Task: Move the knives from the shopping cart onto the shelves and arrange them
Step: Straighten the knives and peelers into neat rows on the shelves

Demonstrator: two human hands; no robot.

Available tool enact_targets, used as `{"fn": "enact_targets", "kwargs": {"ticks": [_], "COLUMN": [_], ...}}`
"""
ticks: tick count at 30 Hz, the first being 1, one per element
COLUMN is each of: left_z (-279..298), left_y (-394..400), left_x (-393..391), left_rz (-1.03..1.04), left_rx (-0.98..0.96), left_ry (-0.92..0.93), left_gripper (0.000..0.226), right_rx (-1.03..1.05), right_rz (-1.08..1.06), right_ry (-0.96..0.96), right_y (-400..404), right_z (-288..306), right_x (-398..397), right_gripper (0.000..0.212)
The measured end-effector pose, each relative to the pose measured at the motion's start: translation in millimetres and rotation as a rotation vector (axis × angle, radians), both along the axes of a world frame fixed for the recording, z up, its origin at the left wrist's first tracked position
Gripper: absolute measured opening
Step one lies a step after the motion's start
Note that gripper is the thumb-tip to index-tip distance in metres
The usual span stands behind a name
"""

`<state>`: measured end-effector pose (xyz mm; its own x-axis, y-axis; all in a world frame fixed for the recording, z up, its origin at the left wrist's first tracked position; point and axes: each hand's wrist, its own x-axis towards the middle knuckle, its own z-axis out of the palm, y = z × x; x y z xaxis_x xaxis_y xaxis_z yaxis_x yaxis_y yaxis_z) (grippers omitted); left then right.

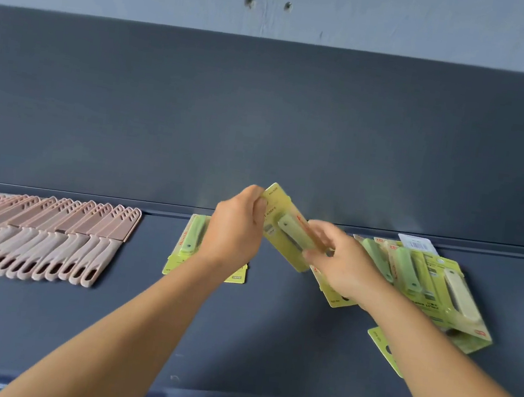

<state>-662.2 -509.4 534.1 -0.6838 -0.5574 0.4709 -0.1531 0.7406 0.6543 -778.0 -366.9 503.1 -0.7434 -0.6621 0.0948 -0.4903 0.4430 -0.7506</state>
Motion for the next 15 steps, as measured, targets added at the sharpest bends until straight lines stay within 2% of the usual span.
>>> {"fn": "enact_targets", "kwargs": {"ticks": [2,4,11,15], "left_z": [-3,-6,-13,-17], "left_y": [-1,-2,1,5], "left_x": [-2,-4,-5,-3], "left_rz": [0.012,0.020,-0.022,-0.017], "left_rx": [0.067,0.092,0.258,0.182], "left_ry": [0.032,0.053,0.115,0.002], "left_gripper": [0.026,0.026,0.015,0.027], "right_rx": [-0.058,-0.105,-0.071,-0.075], "right_rz": [-0.004,-0.013,-0.013,-0.026], "right_ry": [-0.031,-0.057,-0.059,-0.041], "right_y": [-3,-3,-2,0], "right_z": [1,2,3,6], "right_x": [1,1,0,-4], "right_gripper": [0.028,0.021,0.014,0.014]}}
